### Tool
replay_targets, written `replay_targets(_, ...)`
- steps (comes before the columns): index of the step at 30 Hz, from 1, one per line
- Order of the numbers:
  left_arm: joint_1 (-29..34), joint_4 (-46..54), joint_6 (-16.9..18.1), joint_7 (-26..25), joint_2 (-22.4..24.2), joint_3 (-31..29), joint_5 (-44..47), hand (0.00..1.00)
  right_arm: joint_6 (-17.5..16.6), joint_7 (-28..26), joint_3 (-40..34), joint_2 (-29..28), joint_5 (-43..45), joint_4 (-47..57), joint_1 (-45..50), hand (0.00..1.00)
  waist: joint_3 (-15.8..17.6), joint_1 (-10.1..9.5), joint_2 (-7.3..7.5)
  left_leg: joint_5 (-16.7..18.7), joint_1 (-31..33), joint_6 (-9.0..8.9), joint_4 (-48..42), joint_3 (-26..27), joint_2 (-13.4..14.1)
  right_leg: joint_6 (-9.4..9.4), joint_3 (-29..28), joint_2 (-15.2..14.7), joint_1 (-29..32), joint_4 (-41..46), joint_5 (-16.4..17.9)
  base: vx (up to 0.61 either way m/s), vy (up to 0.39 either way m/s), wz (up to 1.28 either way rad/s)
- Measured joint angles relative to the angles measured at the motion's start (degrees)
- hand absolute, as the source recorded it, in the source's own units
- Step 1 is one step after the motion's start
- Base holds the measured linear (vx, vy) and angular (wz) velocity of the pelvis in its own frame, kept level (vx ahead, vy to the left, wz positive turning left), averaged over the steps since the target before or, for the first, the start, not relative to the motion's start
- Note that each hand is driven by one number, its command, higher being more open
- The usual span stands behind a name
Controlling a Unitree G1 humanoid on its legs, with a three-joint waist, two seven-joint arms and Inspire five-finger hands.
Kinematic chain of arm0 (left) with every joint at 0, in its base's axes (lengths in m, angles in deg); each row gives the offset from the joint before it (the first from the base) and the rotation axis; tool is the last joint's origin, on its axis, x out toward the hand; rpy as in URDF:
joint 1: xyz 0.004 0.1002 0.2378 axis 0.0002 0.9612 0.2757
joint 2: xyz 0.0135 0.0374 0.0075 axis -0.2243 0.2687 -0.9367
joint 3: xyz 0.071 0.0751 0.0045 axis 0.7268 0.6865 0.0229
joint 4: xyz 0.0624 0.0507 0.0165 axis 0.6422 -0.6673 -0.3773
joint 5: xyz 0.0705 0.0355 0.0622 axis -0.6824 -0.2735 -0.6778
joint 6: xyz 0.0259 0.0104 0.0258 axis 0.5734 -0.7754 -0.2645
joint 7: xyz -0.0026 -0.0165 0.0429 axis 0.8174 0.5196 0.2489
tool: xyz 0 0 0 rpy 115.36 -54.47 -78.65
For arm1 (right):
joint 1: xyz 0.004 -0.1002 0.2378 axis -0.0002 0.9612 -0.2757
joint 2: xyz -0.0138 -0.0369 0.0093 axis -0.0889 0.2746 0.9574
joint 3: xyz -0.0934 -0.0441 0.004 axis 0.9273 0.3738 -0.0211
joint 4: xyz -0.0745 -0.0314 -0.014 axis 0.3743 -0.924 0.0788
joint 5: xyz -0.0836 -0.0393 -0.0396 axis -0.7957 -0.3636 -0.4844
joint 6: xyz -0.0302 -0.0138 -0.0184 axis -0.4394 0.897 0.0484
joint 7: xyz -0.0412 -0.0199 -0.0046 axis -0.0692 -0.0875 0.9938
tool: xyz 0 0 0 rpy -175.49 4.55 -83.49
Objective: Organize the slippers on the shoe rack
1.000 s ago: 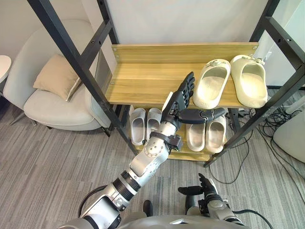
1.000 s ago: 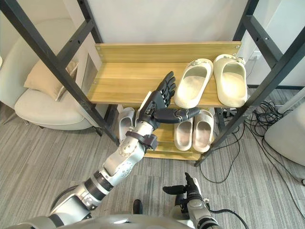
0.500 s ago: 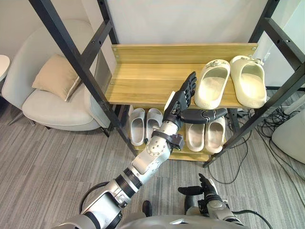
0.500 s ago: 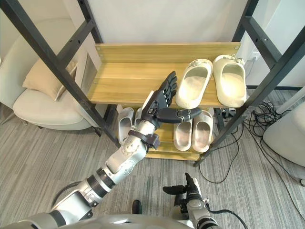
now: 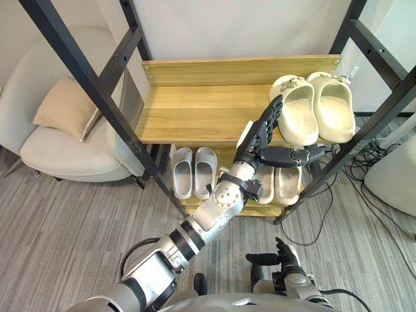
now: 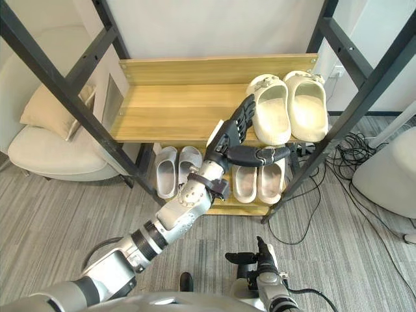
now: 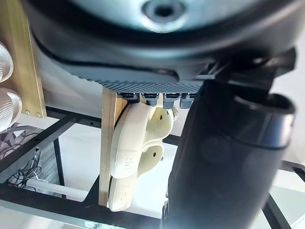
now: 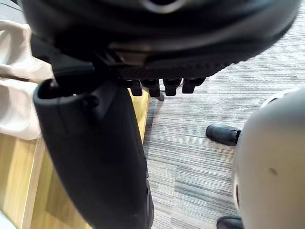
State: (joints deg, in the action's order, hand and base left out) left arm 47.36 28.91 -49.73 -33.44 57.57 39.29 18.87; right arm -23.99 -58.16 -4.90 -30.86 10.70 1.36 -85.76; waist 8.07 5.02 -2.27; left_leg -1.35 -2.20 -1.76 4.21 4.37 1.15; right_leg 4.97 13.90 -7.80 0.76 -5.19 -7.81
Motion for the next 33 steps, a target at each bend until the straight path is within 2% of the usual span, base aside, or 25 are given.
replay_targets(18,-0.33,-0.24,-0.06,-0.55,0.01,-1.96,-2.52,1.00,-0.02,0.98,-1.82,-0.47,-0.02,-0.49,-0.12,1.00,0.04,0.13,0.07,0.03,-0.01,-0.21,0.16,1.24,0.02,-0.04,-1.09,0.03,0.63,-0.01,0.06,0.00,0.003,-0.03)
replay_targets(22,-1.41,0.66,-2.85,-0.58,-0.68,-7.60,-2.61,1.00,-0.10,0.90,-1.73,-0.67,-0.01,-0.58,-0.58,1.00,-0.06,1.08,-0.06,-0.09,0.46,-0.39,0.05,0.14,0.22,-0.20,-0.12,0.03,0.56,0.05,-0.04,0.00,-0.005,0.09)
replay_targets(24,-1.72,2.47,-3.66,-0.70,-2.23,-9.55,-2.14,1.00,-0.16,0.85,-1.69,-0.66,-0.02,-0.70,-0.72,1.00,-0.10,1.08,-0.16,-0.18,1.09,-0.49,-0.02,-0.36,0.42,-0.28,0.38,0.03,0.87,0.14,-0.14,0.03,-0.006,0.16)
replay_targets(27,-1.67,9.09,-3.77,-0.70,-4.41,-10.34,-0.90,1.00,-0.04,0.76,-1.59,-0.63,-0.02,-1.17,-0.70,1.00,-0.12,-0.12,-0.24,-0.77,1.84,-0.31,-0.21,-2.33,0.62,-0.46,2.42,0.15,0.49,0.32,0.17,0.05,-0.008,0.28)
replay_targets(29,-1.65,12.24,-3.76,-0.56,-4.45,-10.22,-0.28,1.00,0.03,0.53,-1.58,-0.63,-0.02,-1.29,-0.70,1.00,-0.14,-0.65,-0.27,-0.79,1.86,-0.31,-0.36,-3.31,0.53,-0.48,3.38,0.07,-0.07,0.32,0.34,0.04,0.012,0.33)
replay_targets(30,-1.57,16.67,-3.71,-0.30,-4.50,-10.13,0.38,1.00,0.02,0.31,-1.44,-0.59,-0.02,-1.27,-0.99,1.00,-0.16,-1.65,-0.31,-0.79,1.87,-0.32,-0.57,-3.87,0.38,-0.43,4.07,0.04,-0.54,0.32,0.43,0.03,0.019,0.37)
replay_targets(33,-0.68,24.01,-2.77,1.67,-4.52,-9.59,1.80,1.00,0.03,-0.42,-0.23,-0.88,-0.02,-1.29,-2.01,1.00,-0.29,-2.32,-0.47,-0.78,1.94,-0.31,-1.26,-5.81,-0.38,-0.17,5.95,-0.58,-1.94,0.31,1.14,0.00,0.022,0.35)
